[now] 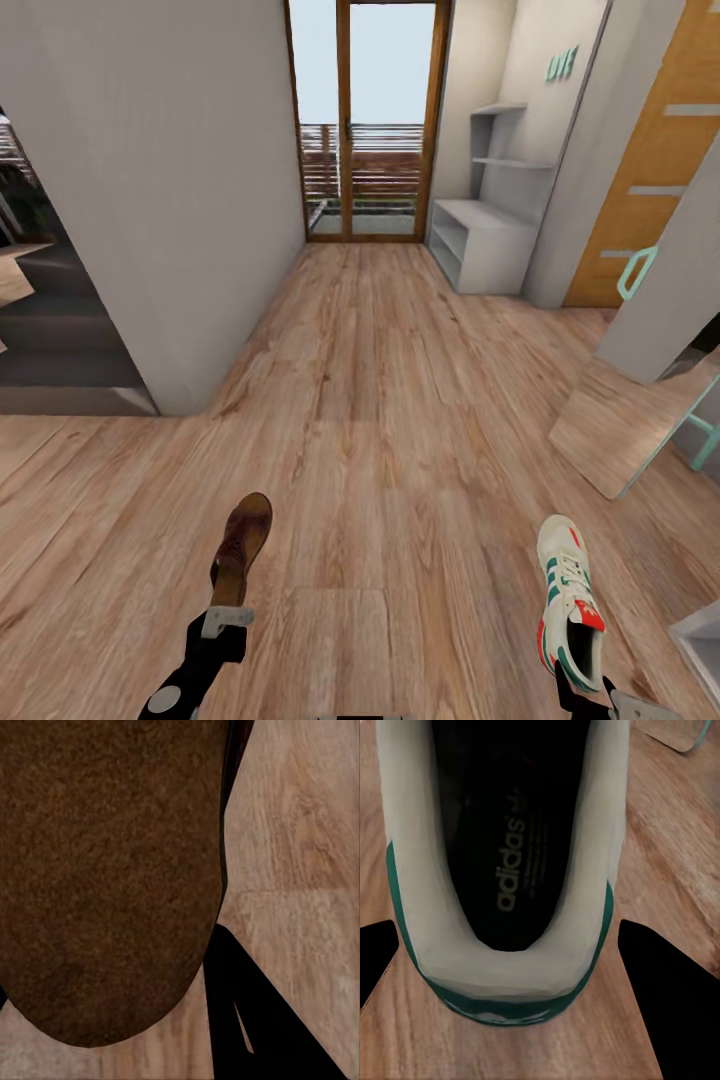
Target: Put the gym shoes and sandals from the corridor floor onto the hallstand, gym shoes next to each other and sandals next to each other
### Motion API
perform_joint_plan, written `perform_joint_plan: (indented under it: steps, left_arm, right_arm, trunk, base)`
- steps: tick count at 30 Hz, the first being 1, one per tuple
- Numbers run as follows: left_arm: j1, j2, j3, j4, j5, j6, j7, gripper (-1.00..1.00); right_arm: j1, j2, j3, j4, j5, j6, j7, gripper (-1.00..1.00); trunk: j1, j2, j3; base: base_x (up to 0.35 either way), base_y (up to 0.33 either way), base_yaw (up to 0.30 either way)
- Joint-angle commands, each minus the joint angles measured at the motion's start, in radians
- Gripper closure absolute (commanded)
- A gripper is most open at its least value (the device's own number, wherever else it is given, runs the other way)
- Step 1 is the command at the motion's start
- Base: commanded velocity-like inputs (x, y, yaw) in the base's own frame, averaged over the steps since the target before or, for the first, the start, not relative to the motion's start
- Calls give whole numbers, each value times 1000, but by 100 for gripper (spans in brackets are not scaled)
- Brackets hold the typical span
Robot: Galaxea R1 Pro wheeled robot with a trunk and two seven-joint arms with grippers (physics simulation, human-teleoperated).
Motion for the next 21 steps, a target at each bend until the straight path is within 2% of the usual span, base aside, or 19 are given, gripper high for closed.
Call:
perform_joint_plan:
  steps: [1,2,6,12,21]
  left_arm:
    - [-1,-1,9,0,8,-4,-8,100]
    - [-1,0,8,0,31,-5,-11,100]
    - [-1,2,6,1,71,-5,-17,100]
    - [-1,2,5,1,78,-6,-19,100]
    - [-1,5,5,0,79,-6,-20,100]
  right_arm:
    - [-1,0,-5,1,-1,-3,8,100]
    - [-1,0,-5,1,-1,-3,8,100]
    - [-1,0,-5,1,-1,-3,8,100]
    - [-1,0,-5,2,0,-3,8,100]
    - [-1,0,-4,4,2,-3,8,100]
  trunk:
    - [0,0,-1]
    - [0,0,0]
    - [0,0,0]
    - [0,0,0]
    - [0,0,6]
  base:
    - [335,1,-30]
    - [335,1,-15]
    - [335,0,-7]
    - [335,0,-55]
    - [335,0,-191]
